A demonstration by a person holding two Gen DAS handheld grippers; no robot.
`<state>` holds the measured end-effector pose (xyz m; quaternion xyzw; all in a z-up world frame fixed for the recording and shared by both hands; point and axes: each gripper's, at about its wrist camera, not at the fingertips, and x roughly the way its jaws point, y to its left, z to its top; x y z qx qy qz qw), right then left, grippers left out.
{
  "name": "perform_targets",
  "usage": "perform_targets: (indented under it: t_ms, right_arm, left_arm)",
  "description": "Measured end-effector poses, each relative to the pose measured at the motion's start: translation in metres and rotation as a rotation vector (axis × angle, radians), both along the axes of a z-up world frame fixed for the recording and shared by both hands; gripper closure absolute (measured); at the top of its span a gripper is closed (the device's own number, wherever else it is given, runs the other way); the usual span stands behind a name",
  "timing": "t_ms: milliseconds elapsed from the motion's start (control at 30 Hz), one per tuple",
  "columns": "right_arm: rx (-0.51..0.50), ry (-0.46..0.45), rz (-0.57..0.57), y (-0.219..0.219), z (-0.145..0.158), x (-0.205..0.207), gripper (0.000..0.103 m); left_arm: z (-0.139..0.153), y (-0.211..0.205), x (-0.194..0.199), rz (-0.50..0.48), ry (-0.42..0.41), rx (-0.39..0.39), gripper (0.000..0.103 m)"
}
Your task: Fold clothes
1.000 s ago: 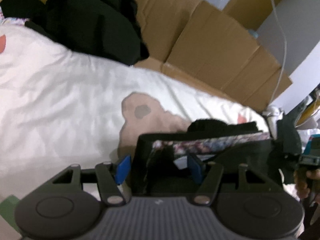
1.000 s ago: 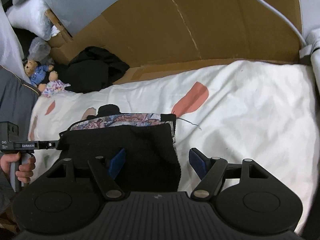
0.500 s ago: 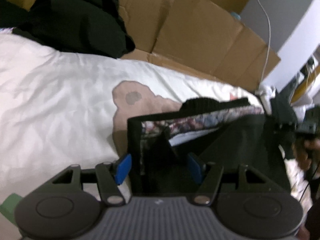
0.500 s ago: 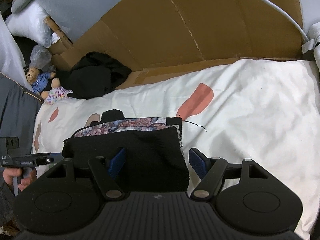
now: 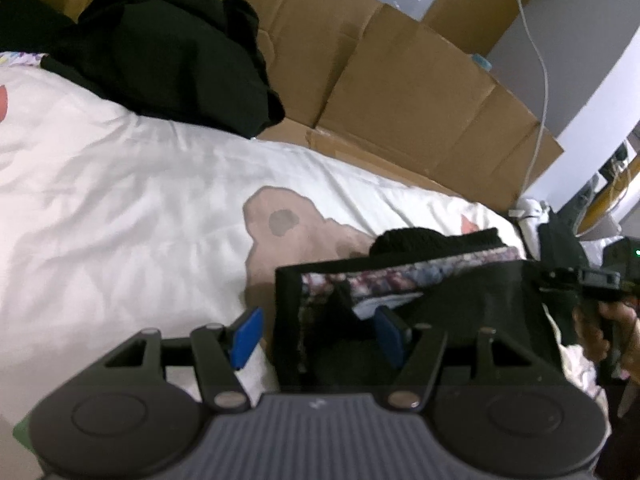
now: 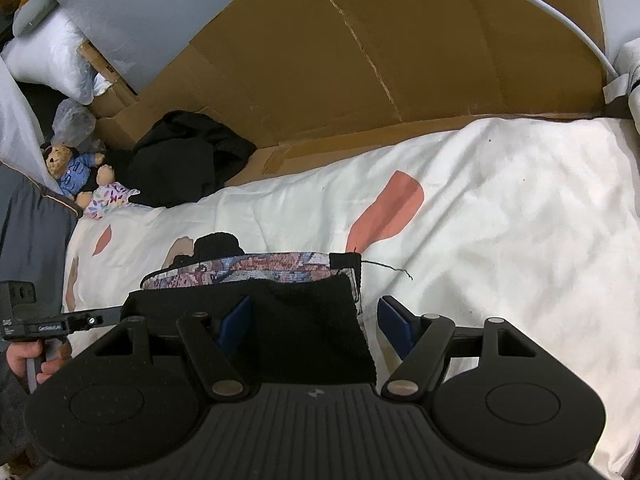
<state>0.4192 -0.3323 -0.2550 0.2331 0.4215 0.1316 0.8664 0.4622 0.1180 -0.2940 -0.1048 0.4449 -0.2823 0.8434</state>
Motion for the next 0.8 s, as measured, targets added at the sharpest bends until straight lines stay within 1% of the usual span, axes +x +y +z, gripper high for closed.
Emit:
perform_targets:
  t_ms: [100,167,233,300,333,433,500,567,600,633,667,700,733,767,800]
  right_arm:
    - [-0.013,0.008,-0.015,0.001,0.002,0.001,0.029]
    - [-0.016,0.011,-0.017,0.002,0.002,0.000,0.029]
    - [-0.017,0.012,-0.013,0.003,0.003,-0.001,0.029]
    - [-0.017,0.012,-0.005,0.005,0.002,-0.001,0.029]
    - [-0.016,0.012,-0.001,0.005,0.002,-0.001,0.029]
    - [-0.017,0.016,0.006,0.006,0.000,0.000,0.029]
    - [-0.013,0.018,0.010,0.005,-0.002,0.001,0.029]
    - [-0.004,0.018,0.016,0.005,-0.003,0.002,0.029]
    - [0.003,0.017,0.018,0.004,-0.004,0.003,0.029]
    - [0.011,0.016,0.018,0.003,-0.005,0.004,0.036]
    - [0.022,0.016,0.017,0.002,-0.006,0.005,0.041]
    - [0.043,0.019,0.014,0.002,-0.007,0.006,0.050]
    - [0.054,0.020,0.007,0.001,-0.007,0.006,0.054]
    - [0.050,0.019,0.000,0.001,-0.007,0.007,0.065]
    - [0.047,0.019,-0.004,0.001,-0.007,0.007,0.078]
  left_arm:
    - [0.002,-0.002,-0.006,-0.047,0.020,-0.011,0.038]
    - [0.000,-0.002,-0.008,-0.046,0.028,-0.017,0.038]
    - [-0.004,-0.010,-0.009,-0.054,0.009,0.058,0.038]
    - [-0.009,-0.016,-0.007,-0.044,-0.003,0.114,0.038]
    - [-0.014,-0.018,-0.004,-0.029,0.005,0.127,0.038]
    - [-0.022,-0.021,0.003,-0.007,0.000,0.124,0.038]
    - [-0.024,-0.022,0.008,-0.003,-0.003,0.100,0.038]
    - [-0.028,-0.022,0.014,-0.003,0.017,0.053,0.043]
    - [-0.029,-0.021,0.016,-0.003,0.029,0.043,0.053]
    - [-0.031,-0.021,0.019,-0.003,0.041,0.034,0.067]
    - [-0.031,-0.019,0.021,0.003,0.052,0.029,0.074]
    - [-0.032,-0.018,0.023,0.009,0.062,0.022,0.084]
    - [-0.031,-0.014,0.024,0.019,0.068,0.001,0.093]
    - [-0.030,-0.013,0.024,0.021,0.065,-0.002,0.094]
    - [-0.027,-0.011,0.023,0.026,0.057,-0.008,0.095]
